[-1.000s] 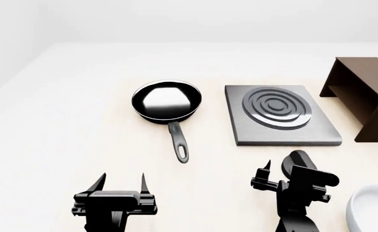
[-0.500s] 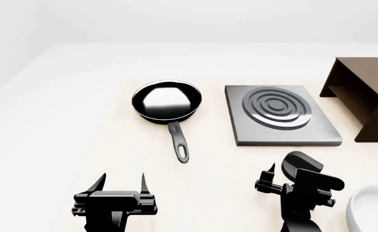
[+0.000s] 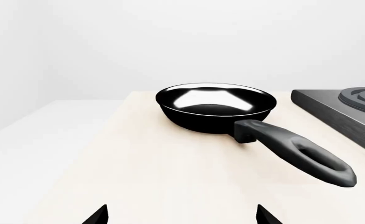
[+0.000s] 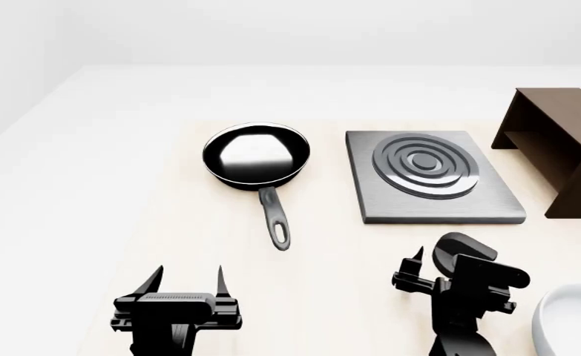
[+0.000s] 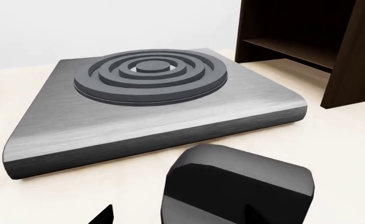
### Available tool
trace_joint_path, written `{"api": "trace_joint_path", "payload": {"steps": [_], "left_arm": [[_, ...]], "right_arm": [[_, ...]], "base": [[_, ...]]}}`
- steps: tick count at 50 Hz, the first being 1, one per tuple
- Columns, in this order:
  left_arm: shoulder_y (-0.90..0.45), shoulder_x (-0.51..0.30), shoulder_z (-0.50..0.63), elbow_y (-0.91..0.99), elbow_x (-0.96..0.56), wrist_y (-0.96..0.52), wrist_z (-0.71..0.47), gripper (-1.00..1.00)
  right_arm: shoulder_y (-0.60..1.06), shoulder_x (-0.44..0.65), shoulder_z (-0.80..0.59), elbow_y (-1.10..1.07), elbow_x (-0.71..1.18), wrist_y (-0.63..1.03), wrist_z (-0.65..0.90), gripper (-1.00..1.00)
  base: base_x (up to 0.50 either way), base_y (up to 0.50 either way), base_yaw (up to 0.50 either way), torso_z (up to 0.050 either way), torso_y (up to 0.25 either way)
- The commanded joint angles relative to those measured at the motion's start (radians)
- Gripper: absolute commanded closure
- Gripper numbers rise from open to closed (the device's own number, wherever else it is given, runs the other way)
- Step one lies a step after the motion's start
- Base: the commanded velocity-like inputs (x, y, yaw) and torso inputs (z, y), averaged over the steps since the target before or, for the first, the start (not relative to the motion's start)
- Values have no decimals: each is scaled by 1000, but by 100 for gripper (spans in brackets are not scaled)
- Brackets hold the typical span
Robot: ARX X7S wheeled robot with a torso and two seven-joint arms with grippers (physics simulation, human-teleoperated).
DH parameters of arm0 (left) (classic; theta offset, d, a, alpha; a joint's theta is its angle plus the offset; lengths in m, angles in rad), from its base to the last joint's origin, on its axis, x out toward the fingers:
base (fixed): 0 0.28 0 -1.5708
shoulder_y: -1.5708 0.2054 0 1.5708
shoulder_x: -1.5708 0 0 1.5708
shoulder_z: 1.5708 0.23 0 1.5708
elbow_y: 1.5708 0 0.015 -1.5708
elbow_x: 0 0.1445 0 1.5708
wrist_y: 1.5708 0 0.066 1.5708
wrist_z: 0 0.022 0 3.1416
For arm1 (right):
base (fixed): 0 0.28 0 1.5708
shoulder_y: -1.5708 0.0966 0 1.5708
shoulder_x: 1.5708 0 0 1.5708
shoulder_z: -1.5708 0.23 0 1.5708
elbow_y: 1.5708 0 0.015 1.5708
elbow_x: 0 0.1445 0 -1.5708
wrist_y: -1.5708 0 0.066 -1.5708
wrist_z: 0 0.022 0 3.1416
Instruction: Turn on the stove.
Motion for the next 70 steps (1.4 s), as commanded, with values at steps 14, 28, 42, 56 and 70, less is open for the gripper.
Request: {"api": "trace_joint_path", "payload": {"steps": [14, 28, 42, 56, 70], "left_arm": [[-5, -6, 11, -8, -8, 5, -8, -100], [-6, -10, 17, -6, -12, 3, -13, -100], [-5, -14, 22, -6, -14, 9, -18, -100], [24, -30, 35, 69, -12, -9, -35, -100], [70, -51, 58, 185, 4, -25, -54, -100]], "right_arm": [[48, 6, 6, 33, 14, 8, 8, -100], [64, 8, 4, 53, 17, 6, 10, -100], [-10, 7, -14, -56, 5, -6, 32, -100], [-344, 43, -145, -662, -100, 10, 90, -100], [-469, 43, -267, -763, -219, -69, 98, -100]], "base": [[0, 0, 0, 0, 0], [0, 0, 0, 0, 0], [0, 0, 0, 0, 0], [0, 0, 0, 0, 0], [0, 0, 0, 0, 0]]}}
